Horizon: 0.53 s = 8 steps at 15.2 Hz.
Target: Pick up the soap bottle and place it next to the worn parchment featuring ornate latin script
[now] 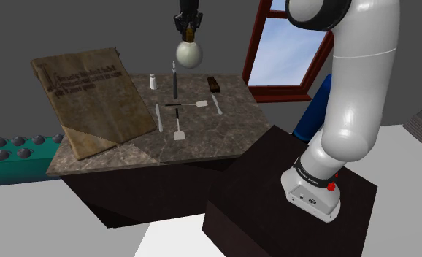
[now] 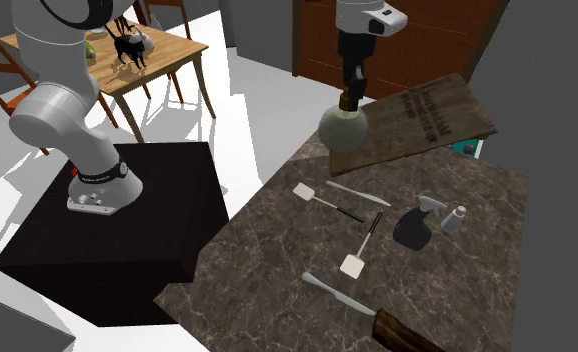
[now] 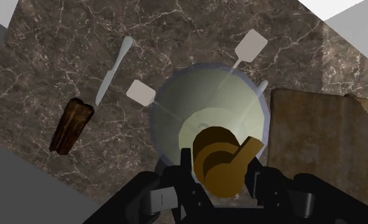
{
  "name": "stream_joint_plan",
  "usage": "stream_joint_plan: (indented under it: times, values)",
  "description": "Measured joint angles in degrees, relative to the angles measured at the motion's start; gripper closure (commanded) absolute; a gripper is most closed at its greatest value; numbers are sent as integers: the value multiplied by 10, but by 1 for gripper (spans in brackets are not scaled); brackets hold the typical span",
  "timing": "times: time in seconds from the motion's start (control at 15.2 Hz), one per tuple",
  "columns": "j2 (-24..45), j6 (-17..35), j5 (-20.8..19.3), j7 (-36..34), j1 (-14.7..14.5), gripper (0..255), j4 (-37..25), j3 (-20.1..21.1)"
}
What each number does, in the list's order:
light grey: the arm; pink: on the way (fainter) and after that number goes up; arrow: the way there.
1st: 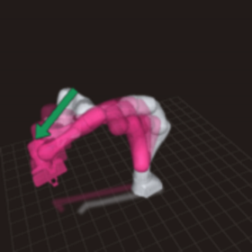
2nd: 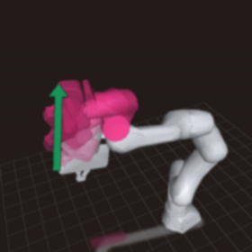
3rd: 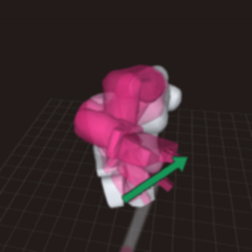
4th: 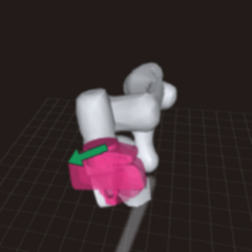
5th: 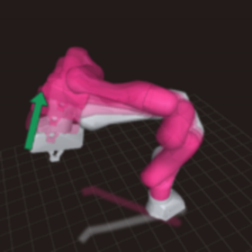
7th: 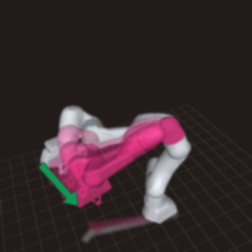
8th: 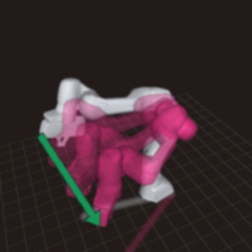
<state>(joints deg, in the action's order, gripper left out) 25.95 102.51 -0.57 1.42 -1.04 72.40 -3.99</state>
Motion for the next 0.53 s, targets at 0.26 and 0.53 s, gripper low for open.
stream_joint_plan:
  times: [0.26, 0.53]
  values:
    - [-1, 29, -1, -4, -2, 255, 30, 0]
    - [0, 60, -1, -6, -3, 255, 61, 1]
